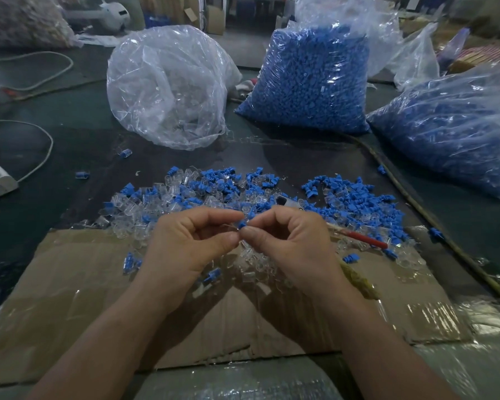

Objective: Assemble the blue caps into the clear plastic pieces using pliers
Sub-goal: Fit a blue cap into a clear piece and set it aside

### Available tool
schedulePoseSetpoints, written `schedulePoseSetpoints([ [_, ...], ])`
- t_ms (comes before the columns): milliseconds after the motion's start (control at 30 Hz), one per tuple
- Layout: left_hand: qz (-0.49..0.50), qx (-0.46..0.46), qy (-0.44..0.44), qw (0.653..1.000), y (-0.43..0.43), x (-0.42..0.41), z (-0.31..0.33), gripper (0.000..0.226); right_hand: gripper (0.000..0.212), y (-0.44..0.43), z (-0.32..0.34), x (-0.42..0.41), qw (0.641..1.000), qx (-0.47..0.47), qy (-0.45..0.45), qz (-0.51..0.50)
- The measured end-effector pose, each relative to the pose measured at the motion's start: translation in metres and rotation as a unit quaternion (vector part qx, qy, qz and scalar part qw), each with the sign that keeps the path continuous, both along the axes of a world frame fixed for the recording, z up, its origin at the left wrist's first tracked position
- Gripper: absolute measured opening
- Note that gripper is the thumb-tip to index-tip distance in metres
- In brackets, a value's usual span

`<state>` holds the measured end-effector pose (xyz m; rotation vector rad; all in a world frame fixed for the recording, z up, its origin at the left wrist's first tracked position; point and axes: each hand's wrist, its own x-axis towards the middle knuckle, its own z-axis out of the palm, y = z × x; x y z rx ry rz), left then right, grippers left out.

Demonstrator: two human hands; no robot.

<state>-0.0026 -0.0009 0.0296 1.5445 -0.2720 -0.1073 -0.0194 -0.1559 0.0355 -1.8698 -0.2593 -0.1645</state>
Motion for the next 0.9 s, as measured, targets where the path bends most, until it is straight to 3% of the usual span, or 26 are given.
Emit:
schedulePoseSetpoints([
  [200,0.040,0.036,-0.018,0.998,-0.003,-0.003,0.004,0.014,0.009,0.004,-0.003,-0.001,0.999,0.030,0.013,0.017],
  [300,0.055,0.044,-0.004,0.997,-0.002,-0.001,0.003,0.019,0.021,0.004,-0.004,0.000,1.000,0.023,0.001,0.021],
  [433,0.040,0.002,0.039,0.998,0.001,0.003,0.001,0.020,0.038,0.002,-0.004,0.002,0.995,-0.062,-0.078,0.020],
  [900,0.015,-0.061,0.125,0.990,0.002,0.004,0.003,0.014,0.025,0.001,-0.018,0.008,0.990,-0.041,-0.136,0.017],
])
